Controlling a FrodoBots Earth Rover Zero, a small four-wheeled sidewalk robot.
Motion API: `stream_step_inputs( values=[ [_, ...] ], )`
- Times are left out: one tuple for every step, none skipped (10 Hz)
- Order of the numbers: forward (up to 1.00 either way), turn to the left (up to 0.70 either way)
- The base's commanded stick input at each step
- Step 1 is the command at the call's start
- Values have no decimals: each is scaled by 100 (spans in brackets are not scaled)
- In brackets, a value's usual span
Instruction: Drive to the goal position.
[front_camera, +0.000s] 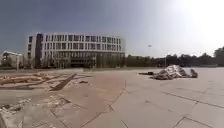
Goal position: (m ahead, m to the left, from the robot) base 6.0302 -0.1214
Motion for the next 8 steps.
stream_step_inputs(
  values=[
    [70,-2],
    [70,-2],
    [70,-2],
    [70,-2],
    [70,-2],
    [70,-2],
    [70,-2],
    [70,-2]
  ],
)
